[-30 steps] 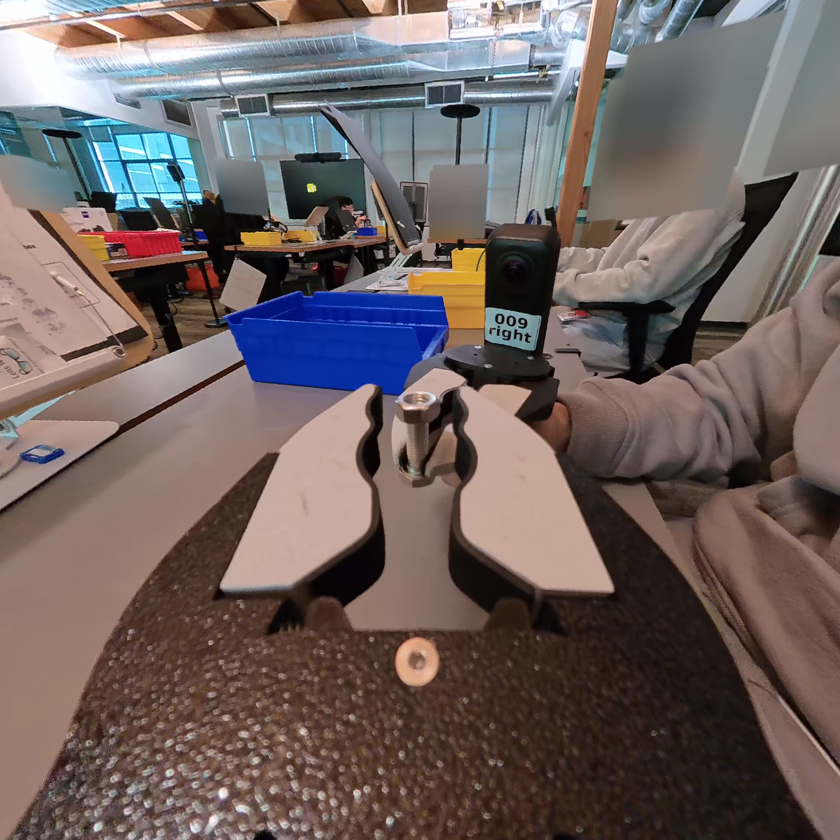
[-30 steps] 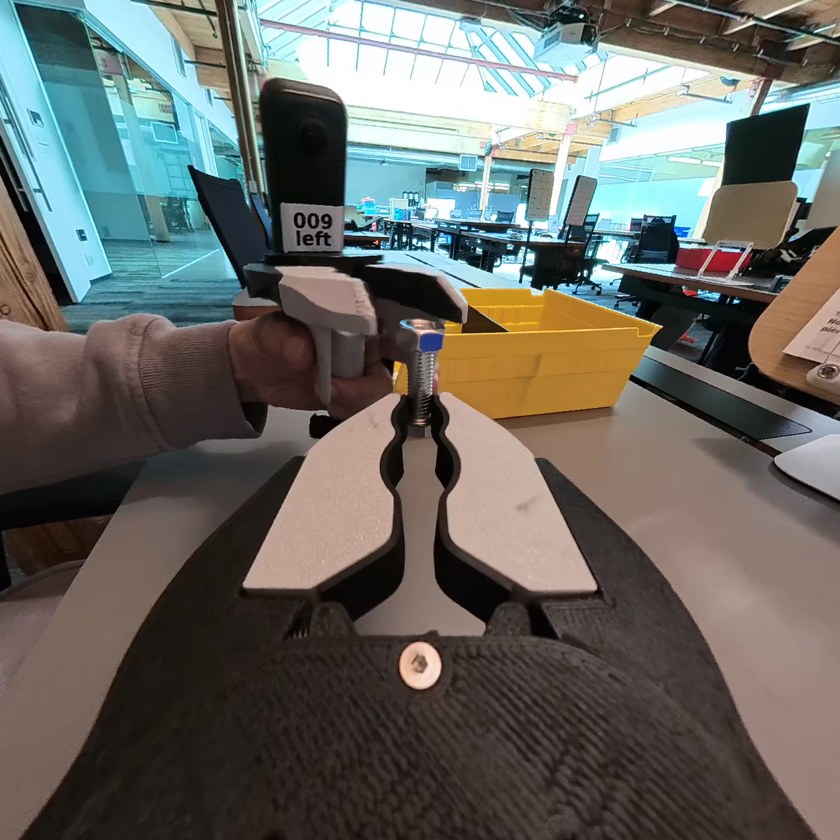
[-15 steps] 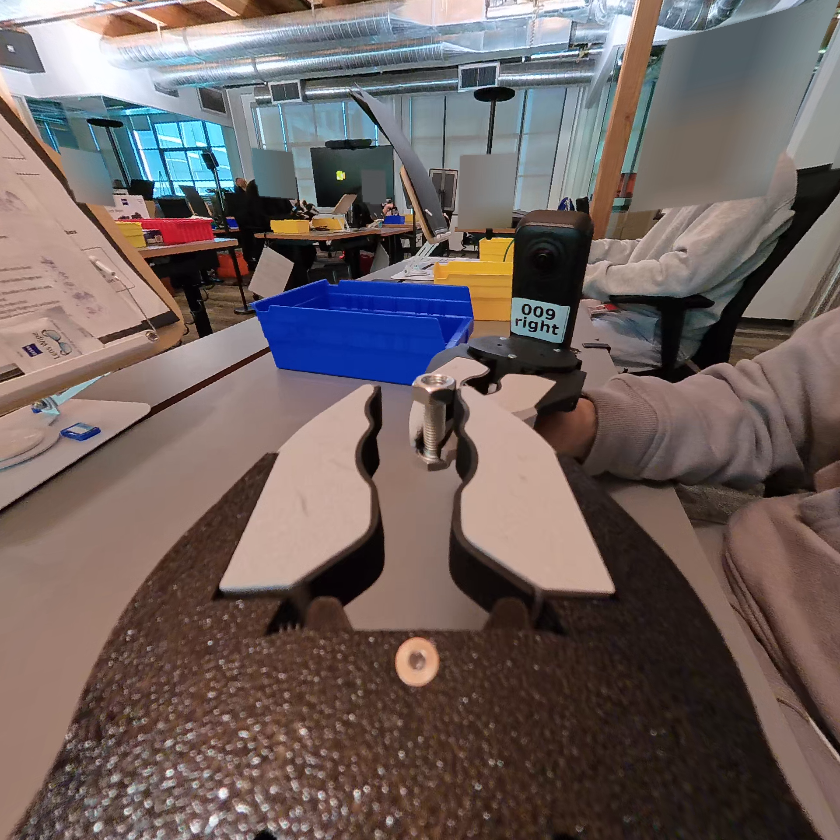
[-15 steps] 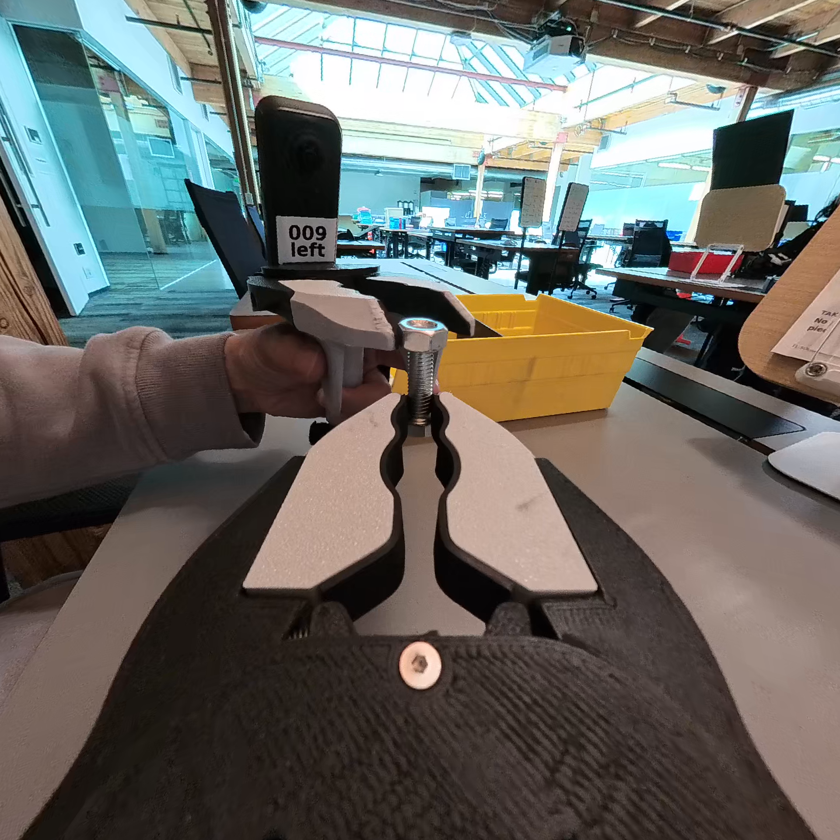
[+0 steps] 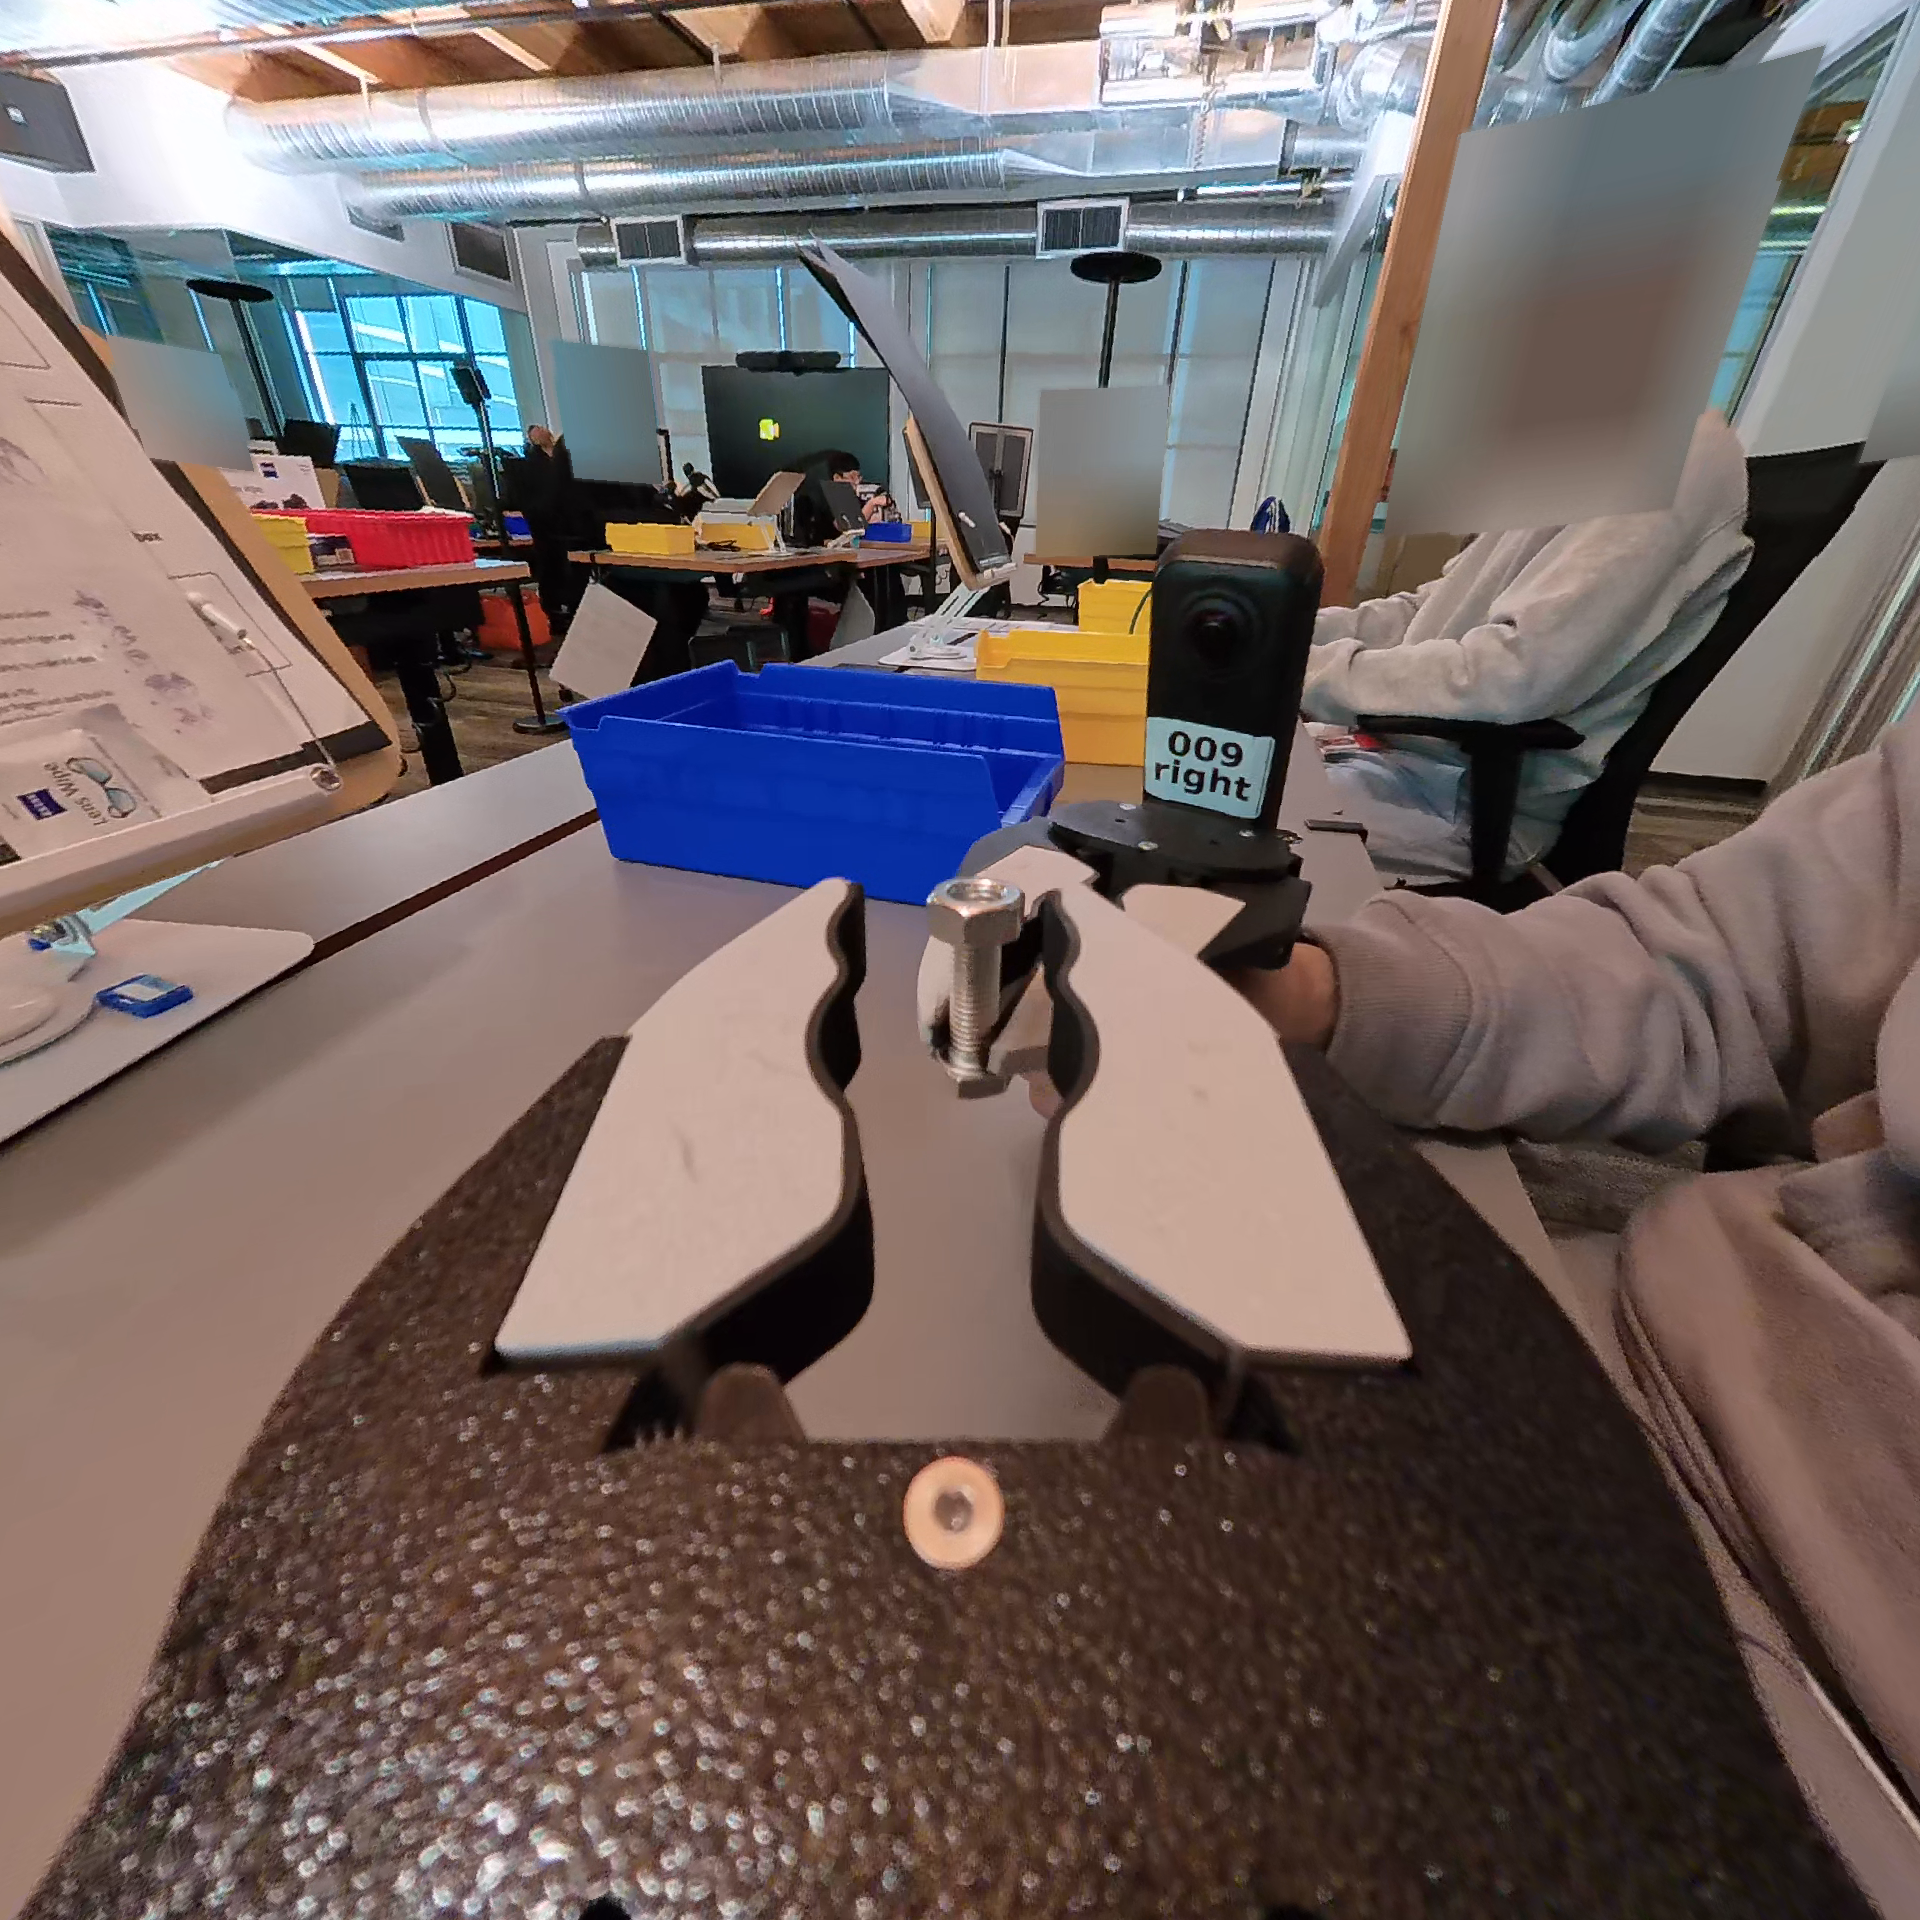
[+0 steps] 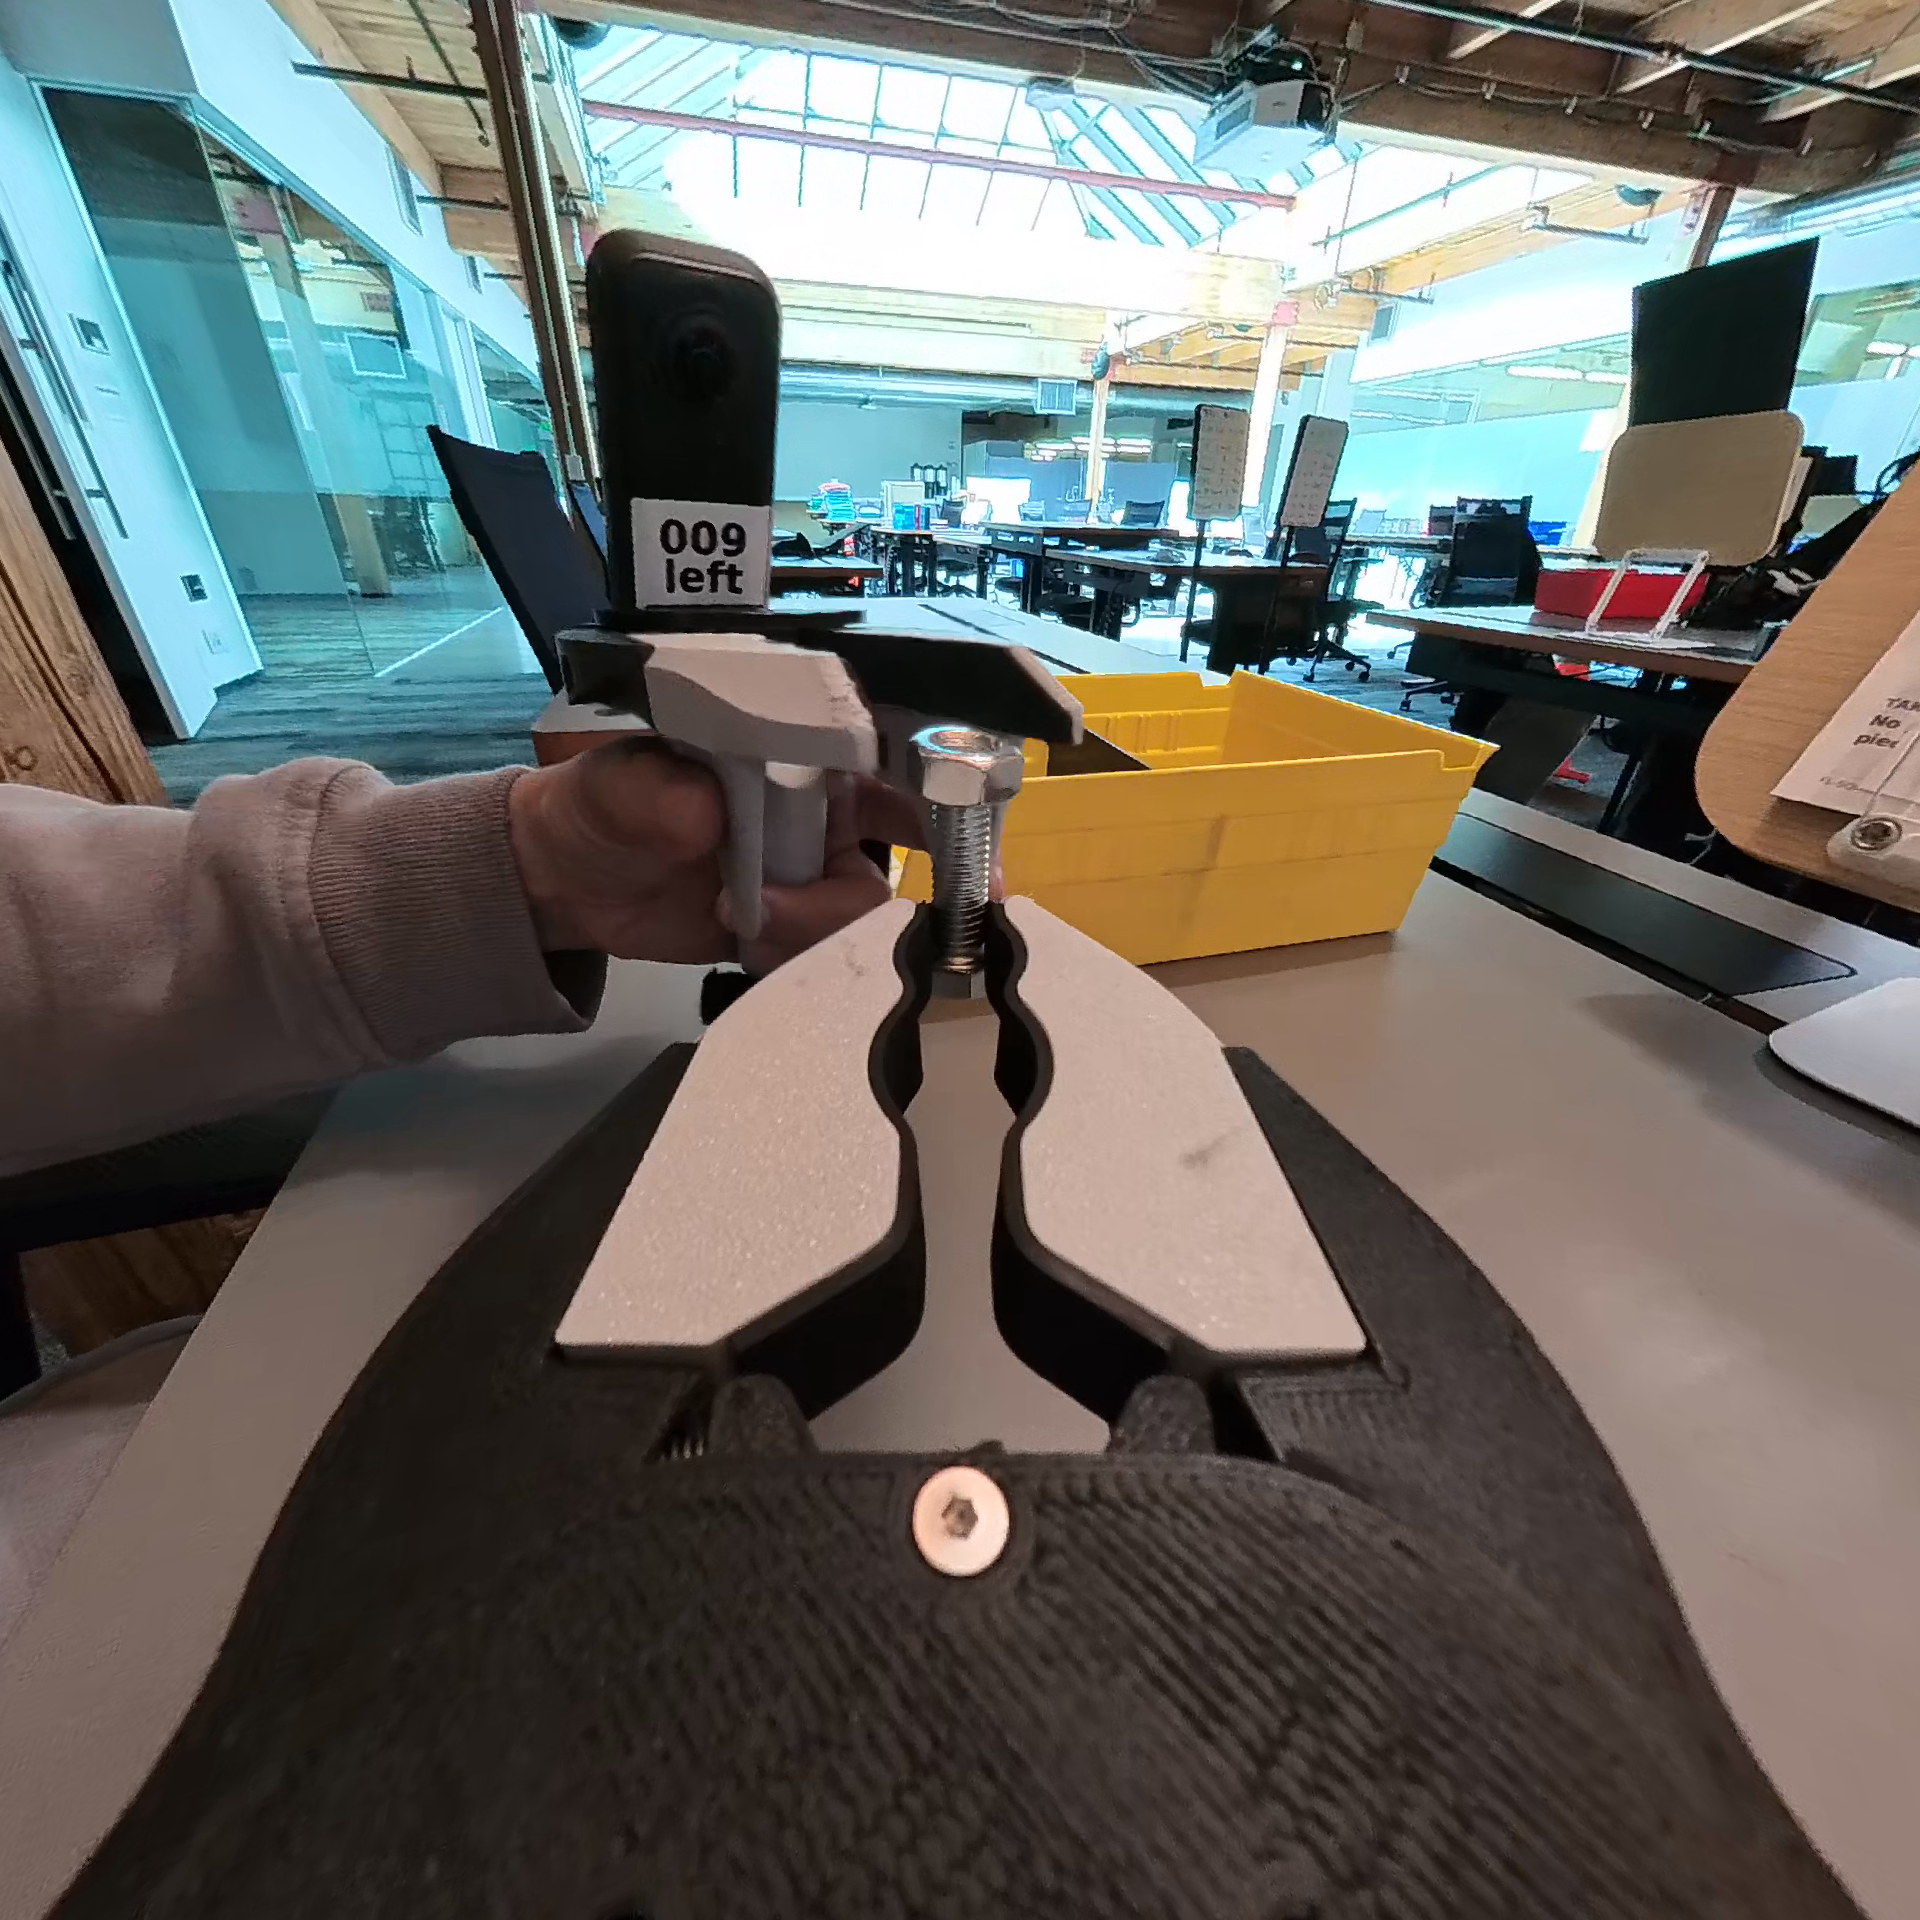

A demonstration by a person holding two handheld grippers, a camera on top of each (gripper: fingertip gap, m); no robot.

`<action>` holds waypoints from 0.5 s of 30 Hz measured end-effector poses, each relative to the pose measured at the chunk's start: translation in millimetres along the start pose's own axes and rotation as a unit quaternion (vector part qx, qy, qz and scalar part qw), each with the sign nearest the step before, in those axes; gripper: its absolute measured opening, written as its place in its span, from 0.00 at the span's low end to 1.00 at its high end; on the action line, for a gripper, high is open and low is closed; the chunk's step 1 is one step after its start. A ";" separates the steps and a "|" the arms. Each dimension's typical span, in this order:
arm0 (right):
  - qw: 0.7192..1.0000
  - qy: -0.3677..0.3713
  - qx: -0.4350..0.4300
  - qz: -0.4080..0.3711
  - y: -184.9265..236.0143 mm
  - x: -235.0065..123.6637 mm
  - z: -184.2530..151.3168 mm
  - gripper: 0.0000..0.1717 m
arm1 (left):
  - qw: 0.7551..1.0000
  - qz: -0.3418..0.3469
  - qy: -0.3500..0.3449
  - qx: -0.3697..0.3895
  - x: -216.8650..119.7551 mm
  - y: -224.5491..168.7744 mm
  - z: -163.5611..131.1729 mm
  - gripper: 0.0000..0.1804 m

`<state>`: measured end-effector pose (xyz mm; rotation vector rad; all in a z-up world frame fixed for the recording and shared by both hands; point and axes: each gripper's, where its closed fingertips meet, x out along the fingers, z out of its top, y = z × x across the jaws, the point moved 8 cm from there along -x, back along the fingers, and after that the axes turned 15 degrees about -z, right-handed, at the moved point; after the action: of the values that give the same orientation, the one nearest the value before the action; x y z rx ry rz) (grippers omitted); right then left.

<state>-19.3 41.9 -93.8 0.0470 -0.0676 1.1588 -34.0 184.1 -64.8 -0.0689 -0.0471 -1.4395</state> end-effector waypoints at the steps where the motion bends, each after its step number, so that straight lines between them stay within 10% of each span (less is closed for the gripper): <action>1: 1.000 0.001 -0.002 0.003 1.0 0.2 -0.1 0.05 | 1.000 0.003 0.003 -0.001 1.2 0.9 -1.1 0.18; 15: 1.000 0.002 0.007 0.003 -0.9 -0.6 0.9 0.05 | 1.000 0.005 0.000 -0.014 -4.5 1.9 -1.0 0.17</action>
<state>-18.8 40.9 -93.0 0.0559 -0.0557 1.1663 -32.8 188.7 -66.2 -0.0920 -0.0269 -1.4305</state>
